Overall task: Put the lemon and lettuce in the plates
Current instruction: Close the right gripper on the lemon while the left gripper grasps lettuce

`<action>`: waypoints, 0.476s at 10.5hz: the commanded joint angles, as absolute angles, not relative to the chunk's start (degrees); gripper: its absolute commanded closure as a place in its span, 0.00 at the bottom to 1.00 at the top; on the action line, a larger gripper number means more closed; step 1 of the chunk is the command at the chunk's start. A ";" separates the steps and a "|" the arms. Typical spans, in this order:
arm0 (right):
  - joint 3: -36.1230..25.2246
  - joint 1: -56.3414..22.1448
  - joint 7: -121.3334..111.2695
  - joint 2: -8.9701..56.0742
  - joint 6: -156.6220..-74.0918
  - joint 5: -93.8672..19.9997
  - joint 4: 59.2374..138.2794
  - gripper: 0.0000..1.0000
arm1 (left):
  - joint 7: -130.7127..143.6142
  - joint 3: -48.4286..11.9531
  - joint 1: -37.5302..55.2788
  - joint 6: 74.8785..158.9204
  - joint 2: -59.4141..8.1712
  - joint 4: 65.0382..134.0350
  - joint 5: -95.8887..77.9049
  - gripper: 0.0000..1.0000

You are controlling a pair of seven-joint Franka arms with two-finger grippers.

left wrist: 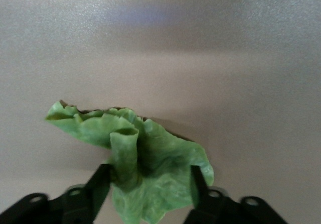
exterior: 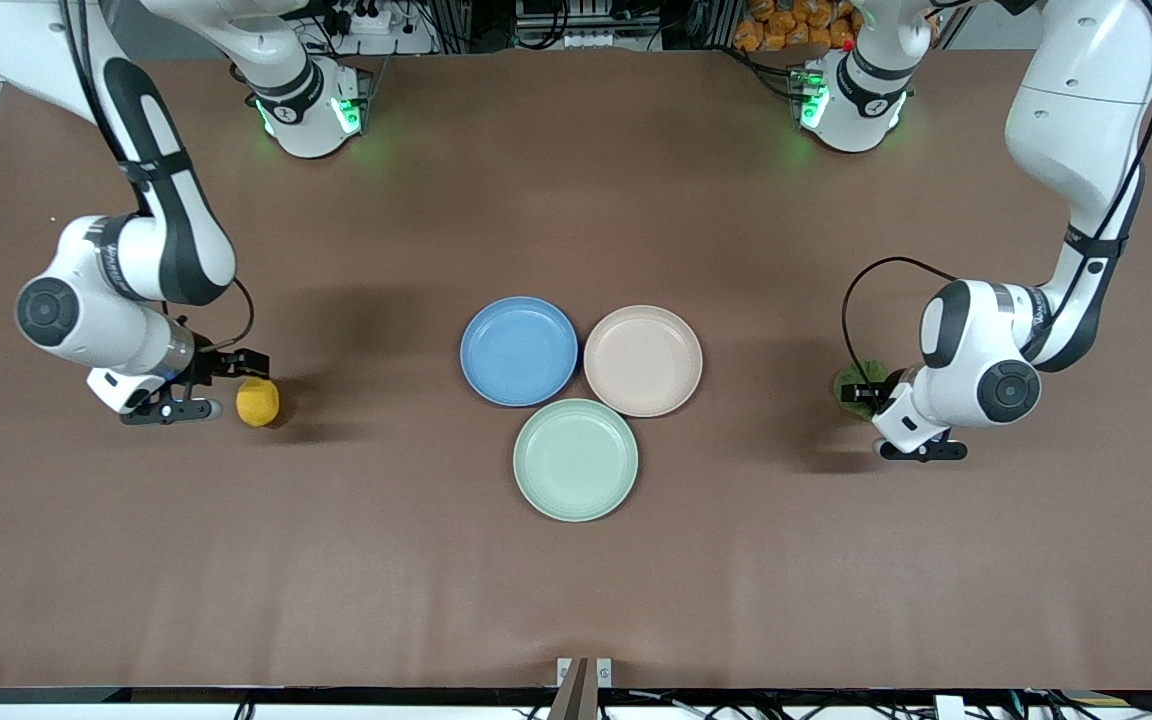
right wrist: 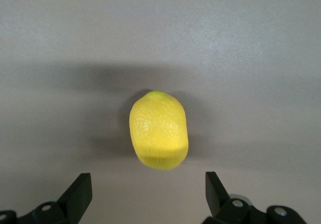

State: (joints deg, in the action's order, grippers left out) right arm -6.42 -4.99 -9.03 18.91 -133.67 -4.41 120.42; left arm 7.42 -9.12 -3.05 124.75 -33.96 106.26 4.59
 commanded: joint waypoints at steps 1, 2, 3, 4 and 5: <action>-6.50 -5.27 -9.84 20.47 -136.57 -5.89 120.94 0.00 | 9.93 -9.14 -2.90 124.89 -34.37 105.38 6.15 0.81; -6.42 -5.27 -9.84 21.35 -137.71 -5.89 120.94 0.00 | 10.63 -9.14 -2.90 124.89 -34.10 105.38 6.24 1.00; -6.50 -5.53 -9.76 22.40 -138.94 -5.89 120.94 0.00 | 10.81 -9.14 -2.81 124.81 -33.84 105.38 6.24 1.00; -6.50 -5.62 -9.76 23.11 -140.43 -5.89 120.94 0.00 | 11.51 -9.23 -2.90 124.72 -33.40 105.38 6.24 1.00; -6.42 -5.71 -9.84 24.07 -141.67 -5.89 120.94 0.00 | 11.69 -9.32 -2.47 124.37 -32.62 105.29 6.24 1.00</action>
